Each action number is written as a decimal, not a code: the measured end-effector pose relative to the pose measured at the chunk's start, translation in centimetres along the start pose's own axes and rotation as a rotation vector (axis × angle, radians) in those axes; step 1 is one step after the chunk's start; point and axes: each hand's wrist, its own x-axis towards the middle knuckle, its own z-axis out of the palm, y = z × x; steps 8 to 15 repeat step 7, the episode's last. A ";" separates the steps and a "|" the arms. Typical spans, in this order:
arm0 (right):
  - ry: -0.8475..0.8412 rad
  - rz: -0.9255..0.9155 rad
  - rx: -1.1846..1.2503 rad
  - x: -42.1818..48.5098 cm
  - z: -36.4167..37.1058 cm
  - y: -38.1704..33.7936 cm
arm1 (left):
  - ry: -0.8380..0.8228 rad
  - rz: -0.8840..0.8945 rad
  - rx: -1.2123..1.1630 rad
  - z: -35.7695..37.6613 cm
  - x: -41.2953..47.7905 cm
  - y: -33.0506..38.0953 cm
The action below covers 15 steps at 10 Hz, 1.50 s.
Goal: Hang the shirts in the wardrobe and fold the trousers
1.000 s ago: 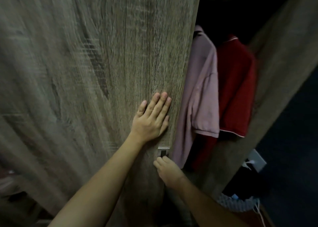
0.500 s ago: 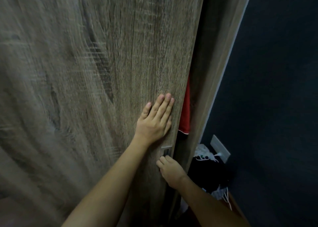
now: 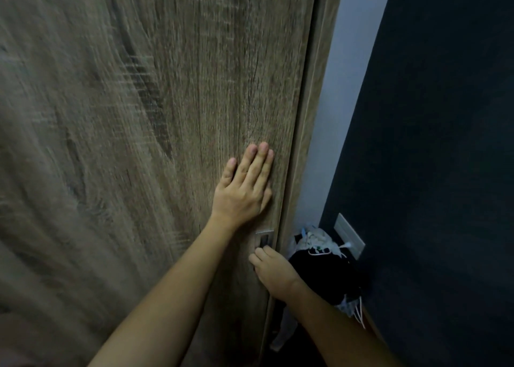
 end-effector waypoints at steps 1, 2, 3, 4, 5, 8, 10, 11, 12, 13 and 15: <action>0.007 0.007 0.023 -0.2 0.2 0.1 | -0.017 0.002 0.012 0.0 0.0 0.1; 0.045 -0.005 0.093 -0.4 -0.1 0.4 | -0.020 0.006 0.005 -0.2 0.2 0.1; 0.065 0.019 0.183 -1.4 -1.2 0.7 | -0.065 -0.011 -0.022 -0.7 0.6 0.2; 0.028 0.014 0.207 -2.5 -2.2 0.5 | -0.121 -0.035 -0.074 -1.8 0.7 0.4; 0.025 0.066 0.266 -4.4 -2.9 -0.1 | -0.195 -0.099 -0.185 -4.3 0.2 -0.5; 0.167 0.431 0.487 -5.6 -7.1 -3.0 | -0.522 -0.209 -0.147 -10.9 -5.8 -5.7; 0.167 0.431 0.487 -5.6 -7.1 -3.0 | -0.522 -0.209 -0.147 -10.9 -5.8 -5.7; 0.167 0.431 0.487 -5.6 -7.1 -3.0 | -0.522 -0.209 -0.147 -10.9 -5.8 -5.7; 0.167 0.431 0.487 -5.6 -7.1 -3.0 | -0.522 -0.209 -0.147 -10.9 -5.8 -5.7; 0.167 0.431 0.487 -5.6 -7.1 -3.0 | -0.522 -0.209 -0.147 -10.9 -5.8 -5.7; 0.167 0.431 0.487 -5.6 -7.1 -3.0 | -0.522 -0.209 -0.147 -10.9 -5.8 -5.7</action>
